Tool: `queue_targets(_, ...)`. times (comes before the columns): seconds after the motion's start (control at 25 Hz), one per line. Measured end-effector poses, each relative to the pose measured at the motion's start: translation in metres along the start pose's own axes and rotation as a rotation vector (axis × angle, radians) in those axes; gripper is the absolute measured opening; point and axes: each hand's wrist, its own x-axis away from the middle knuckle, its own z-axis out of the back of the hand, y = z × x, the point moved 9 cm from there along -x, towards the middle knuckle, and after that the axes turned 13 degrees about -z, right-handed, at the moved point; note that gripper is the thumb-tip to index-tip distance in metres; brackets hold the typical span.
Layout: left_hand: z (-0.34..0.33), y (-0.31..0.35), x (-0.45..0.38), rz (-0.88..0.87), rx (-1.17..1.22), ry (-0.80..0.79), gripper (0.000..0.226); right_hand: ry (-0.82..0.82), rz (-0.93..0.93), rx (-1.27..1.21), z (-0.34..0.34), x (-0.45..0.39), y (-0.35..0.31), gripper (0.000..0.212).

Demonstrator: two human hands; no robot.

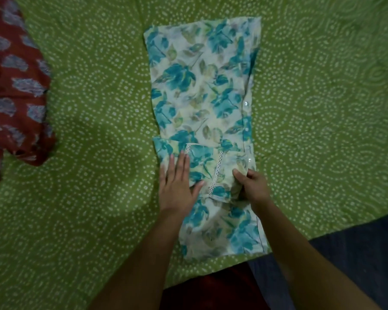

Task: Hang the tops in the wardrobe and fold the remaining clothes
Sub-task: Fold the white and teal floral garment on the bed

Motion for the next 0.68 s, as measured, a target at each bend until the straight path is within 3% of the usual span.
queue_targets(0.16, -0.015, -0.003, -0.006, -0.171, -0.089, -0.057, 0.084, 0.228, 0.182, 0.283, 0.013, -0.004, -0.013, 0.038)
queue_targets(0.32, -0.011, -0.002, -0.013, -0.319, -0.087, -0.098, 0.087, 0.337, 0.480, 0.750, 0.005, 0.019, -0.040, 0.020)
queue_targets(0.4, -0.001, 0.007, -0.006, -0.516, -0.104, -0.090, 0.083, 0.294, 0.875, 0.999, 0.005, 0.036, -0.048, 0.032)
queue_targets(0.48, -0.002, 0.016, 0.013, -0.796, -0.168, -0.110, 0.085, 0.181, 1.240, 1.470, 0.012, 0.035, -0.034, 0.061)
queue_targets(0.56, -0.015, 0.013, 0.031, -0.945, -0.230, -0.141, 0.085, 0.033, 1.426, 1.808, 0.018, 0.024, -0.017, 0.074)
queue_targets(0.68, -0.034, 0.014, 0.031, -0.897, -0.215, -0.146, 0.077, -0.217, 1.532, 1.952, -0.007, 0.013, -0.008, 0.072)
